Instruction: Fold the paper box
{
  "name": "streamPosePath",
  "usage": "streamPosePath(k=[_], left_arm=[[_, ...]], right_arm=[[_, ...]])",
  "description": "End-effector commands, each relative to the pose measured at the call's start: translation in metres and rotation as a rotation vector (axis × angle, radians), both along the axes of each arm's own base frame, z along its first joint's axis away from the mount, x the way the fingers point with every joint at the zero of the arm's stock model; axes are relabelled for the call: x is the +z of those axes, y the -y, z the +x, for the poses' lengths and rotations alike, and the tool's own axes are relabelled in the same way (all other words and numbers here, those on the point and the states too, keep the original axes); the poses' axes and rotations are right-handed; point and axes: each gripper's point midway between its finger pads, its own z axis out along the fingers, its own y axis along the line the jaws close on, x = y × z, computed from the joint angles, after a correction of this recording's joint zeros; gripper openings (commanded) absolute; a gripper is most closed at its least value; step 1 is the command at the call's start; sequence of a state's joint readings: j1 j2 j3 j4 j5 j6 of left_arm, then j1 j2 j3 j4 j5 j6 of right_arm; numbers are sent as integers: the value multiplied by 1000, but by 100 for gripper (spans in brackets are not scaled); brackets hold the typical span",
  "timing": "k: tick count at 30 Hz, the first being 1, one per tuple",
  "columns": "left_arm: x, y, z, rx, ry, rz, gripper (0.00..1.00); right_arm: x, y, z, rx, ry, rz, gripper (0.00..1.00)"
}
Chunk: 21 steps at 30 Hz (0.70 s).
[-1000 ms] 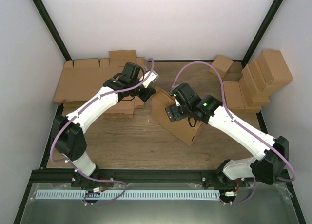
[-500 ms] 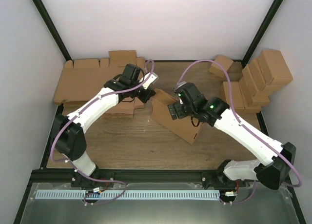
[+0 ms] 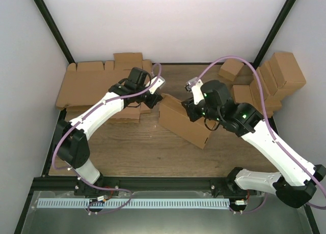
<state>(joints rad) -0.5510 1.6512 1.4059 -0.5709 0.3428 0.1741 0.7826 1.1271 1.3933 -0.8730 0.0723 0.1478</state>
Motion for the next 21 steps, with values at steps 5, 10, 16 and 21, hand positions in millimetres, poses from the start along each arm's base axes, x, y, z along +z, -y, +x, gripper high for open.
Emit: streamPosePath(k=[5, 10, 16, 21], left_arm=[[11, -1, -8, -4, 18, -9, 5], [11, -1, -9, -5, 19, -7, 5], [10, -1, -9, -6, 16, -6, 5], [12, 0, -10, -6, 12, -9, 5]], right_arm=[[-61, -8, 5, -12, -62, -31, 1], [-78, 7, 22, -142, 0, -34, 1], [-102, 15, 26, -185, -6, -79, 1], [-120, 19, 27, -203, -30, -127, 1]])
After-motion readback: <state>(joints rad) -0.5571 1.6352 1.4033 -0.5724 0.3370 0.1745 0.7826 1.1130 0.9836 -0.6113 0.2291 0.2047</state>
